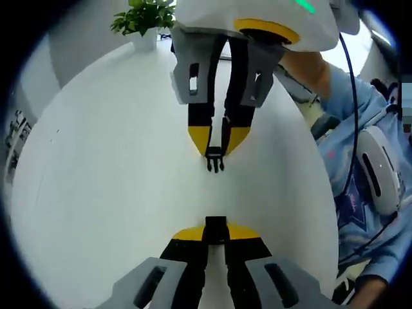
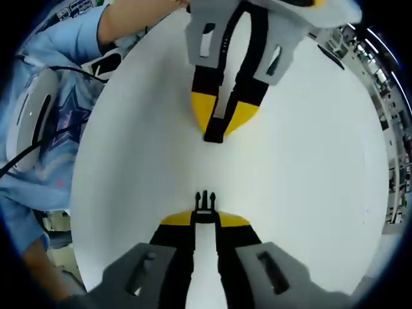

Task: Snap the two parts of the plastic buckle together until the buckle closes and remains connected.

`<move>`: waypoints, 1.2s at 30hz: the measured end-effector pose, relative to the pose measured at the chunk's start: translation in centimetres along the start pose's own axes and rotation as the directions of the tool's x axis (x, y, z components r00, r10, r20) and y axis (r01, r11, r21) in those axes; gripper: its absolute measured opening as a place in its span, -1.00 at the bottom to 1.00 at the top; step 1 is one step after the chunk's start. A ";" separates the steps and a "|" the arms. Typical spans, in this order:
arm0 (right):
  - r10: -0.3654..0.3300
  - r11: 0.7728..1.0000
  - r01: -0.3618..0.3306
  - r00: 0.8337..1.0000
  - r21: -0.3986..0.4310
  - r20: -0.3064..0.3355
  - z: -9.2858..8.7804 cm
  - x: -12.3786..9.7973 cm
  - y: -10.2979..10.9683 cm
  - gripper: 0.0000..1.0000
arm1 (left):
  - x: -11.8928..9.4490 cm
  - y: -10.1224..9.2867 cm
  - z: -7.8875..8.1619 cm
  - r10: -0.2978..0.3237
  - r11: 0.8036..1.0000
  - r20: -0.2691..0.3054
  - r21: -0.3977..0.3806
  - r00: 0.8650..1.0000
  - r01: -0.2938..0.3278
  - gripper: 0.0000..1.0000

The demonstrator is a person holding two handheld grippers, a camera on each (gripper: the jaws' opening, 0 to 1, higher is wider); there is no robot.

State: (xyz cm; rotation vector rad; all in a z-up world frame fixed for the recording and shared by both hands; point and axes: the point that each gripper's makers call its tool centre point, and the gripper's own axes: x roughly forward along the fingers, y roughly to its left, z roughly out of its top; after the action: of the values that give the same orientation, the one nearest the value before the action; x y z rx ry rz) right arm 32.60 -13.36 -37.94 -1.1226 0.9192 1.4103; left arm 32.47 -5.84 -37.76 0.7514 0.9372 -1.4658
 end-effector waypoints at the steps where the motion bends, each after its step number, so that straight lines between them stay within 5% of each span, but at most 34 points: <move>1: 0.000 1.000 0.000 1.000 0.000 -0.001 0.0 0.0 -0.1 -0.77 | -0.1 0.2 0.0 0.008 1.000 0.005 0.008 1.000 -0.008 -0.84; 6: 0.003 1.000 -0.003 1.000 -0.001 -0.006 -0.1 0.0 -0.3 -0.77 | -0.8 0.8 0.0 0.021 0.999 0.046 0.032 0.999 -0.023 -0.85; 12: 0.007 1.000 -0.007 1.000 -0.006 -0.021 0.0 0.1 -0.4 -0.77 | -0.4 1.0 -0.4 0.043 0.997 0.014 0.061 0.999 -0.044 -0.82; 20: 0.006 1.000 -0.007 1.000 -0.005 -0.030 0.0 0.2 -0.7 -0.77 | -1.9 0.9 0.2 0.060 0.993 0.095 0.091 0.994 -0.069 -0.76; 36: -0.009 1.000 0.010 0.999 0.014 -0.043 0.7 1.1 -1.0 -0.77 | -0.8 2.2 -2.3 0.062 0.994 0.188 0.081 0.980 -0.078 -0.73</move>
State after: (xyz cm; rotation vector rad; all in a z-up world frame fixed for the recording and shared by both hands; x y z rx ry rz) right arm 33.52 -12.23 -38.72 -1.1490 0.9518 1.3747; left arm 34.56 -3.43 -38.37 0.6919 0.7023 -1.4946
